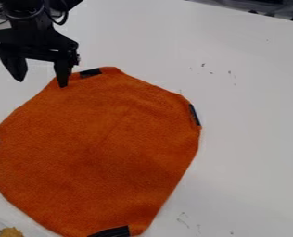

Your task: Fold the cloth from bottom left to top right

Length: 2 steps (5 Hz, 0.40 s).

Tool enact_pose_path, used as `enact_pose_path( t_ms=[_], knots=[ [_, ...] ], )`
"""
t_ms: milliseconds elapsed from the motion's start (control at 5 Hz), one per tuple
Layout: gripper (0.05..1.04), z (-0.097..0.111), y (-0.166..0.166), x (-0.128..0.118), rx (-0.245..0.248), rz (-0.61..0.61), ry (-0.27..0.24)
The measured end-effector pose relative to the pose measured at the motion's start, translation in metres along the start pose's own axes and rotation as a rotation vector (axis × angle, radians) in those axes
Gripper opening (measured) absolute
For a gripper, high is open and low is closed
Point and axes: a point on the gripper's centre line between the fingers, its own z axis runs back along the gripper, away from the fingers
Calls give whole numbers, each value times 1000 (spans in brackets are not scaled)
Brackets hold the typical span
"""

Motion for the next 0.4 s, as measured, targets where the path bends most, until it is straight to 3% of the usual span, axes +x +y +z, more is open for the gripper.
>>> enact_pose_path(
  t_ms=[200,400],
  knots=[
    [1001,-5,-2,-3,-8,-3,19],
    [1001,-12,12,-3,-36,8,-21]
  ],
)
